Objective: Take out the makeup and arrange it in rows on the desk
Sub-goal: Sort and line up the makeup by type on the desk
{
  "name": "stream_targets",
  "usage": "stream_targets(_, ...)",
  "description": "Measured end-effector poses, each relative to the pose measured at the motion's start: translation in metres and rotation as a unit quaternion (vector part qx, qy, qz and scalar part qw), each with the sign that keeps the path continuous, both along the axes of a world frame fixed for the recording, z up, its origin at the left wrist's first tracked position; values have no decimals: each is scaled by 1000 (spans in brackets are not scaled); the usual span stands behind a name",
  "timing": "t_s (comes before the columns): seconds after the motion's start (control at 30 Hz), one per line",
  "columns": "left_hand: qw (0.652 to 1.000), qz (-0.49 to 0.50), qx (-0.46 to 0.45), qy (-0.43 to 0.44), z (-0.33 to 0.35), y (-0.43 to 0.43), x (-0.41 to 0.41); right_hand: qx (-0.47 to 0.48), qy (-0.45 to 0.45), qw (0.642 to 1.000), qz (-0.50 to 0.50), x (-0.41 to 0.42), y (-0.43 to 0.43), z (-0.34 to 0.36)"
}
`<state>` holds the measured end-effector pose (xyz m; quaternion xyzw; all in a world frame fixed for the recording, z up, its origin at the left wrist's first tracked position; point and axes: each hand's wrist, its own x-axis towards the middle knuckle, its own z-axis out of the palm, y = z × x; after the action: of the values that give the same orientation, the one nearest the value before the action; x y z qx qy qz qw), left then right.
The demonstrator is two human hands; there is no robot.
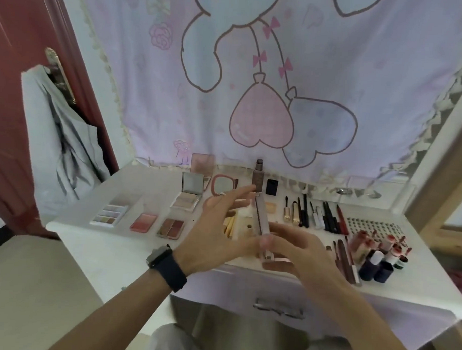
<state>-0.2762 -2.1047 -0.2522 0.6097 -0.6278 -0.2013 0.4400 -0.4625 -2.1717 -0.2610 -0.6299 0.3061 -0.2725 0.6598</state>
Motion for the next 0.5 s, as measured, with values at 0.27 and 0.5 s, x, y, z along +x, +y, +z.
stream_targets(0.27, 988, -27, 76, 130, 10, 10, -5, -101, -23, 995, 9, -9, 9, -21)
stream_targets(0.5, 995, -18, 5, 94, -4, 18, -10, -120, -43, 991, 29, -17, 10, -32)
